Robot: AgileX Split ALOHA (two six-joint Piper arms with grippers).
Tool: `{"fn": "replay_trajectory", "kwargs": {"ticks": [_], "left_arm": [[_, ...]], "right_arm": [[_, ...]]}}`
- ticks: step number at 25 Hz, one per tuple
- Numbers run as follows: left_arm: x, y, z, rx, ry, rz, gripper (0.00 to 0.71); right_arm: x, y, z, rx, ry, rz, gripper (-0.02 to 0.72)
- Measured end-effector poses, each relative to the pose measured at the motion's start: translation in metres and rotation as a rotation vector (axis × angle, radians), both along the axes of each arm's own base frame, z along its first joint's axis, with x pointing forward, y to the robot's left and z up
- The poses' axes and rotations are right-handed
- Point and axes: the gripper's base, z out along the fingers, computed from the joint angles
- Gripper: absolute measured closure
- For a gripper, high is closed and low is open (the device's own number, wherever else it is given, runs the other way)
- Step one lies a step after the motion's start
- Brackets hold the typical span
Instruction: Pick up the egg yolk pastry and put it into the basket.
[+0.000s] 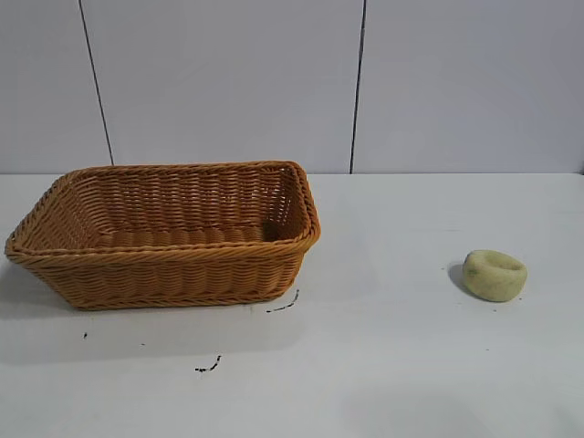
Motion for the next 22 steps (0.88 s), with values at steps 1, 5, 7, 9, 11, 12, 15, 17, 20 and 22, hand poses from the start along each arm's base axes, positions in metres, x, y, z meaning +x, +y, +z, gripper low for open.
{"fn": "replay_trajectory", "kwargs": {"ticks": [1,5,7,9,11,12,15,17,20,22], "left_arm": [[0.0,0.0,0.0,0.0,0.0,0.0,0.017],[0.0,0.0,0.0,0.0,0.0,0.0,0.017],[0.0,0.0,0.0,0.0,0.0,0.0,0.017],[0.0,0.0,0.0,0.0,0.0,0.0,0.017],[0.0,0.0,0.0,0.0,0.0,0.0,0.017],[0.0,0.0,0.0,0.0,0.0,0.0,0.017],[0.0,0.0,0.0,0.0,0.0,0.0,0.017],[0.0,0.0,0.0,0.0,0.0,0.0,0.017],[0.0,0.0,0.0,0.0,0.0,0.0,0.017],[0.0,0.0,0.0,0.0,0.0,0.0,0.017]], "right_arm": [[0.0,0.0,0.0,0.0,0.0,0.0,0.008],[0.0,0.0,0.0,0.0,0.0,0.0,0.008],[0.0,0.0,0.0,0.0,0.0,0.0,0.008],[0.0,0.0,0.0,0.0,0.0,0.0,0.008],[0.0,0.0,0.0,0.0,0.0,0.0,0.008],[0.0,0.0,0.0,0.0,0.0,0.0,0.008],[0.003,0.0,0.0,0.007,0.02,-0.003,0.008],[0.011,0.0,0.0,0.016,0.079,-0.007,0.008],[0.03,0.0,0.008,0.024,0.189,-0.012,0.008],[0.05,0.0,0.017,0.025,0.275,-0.014,0.008]]}}
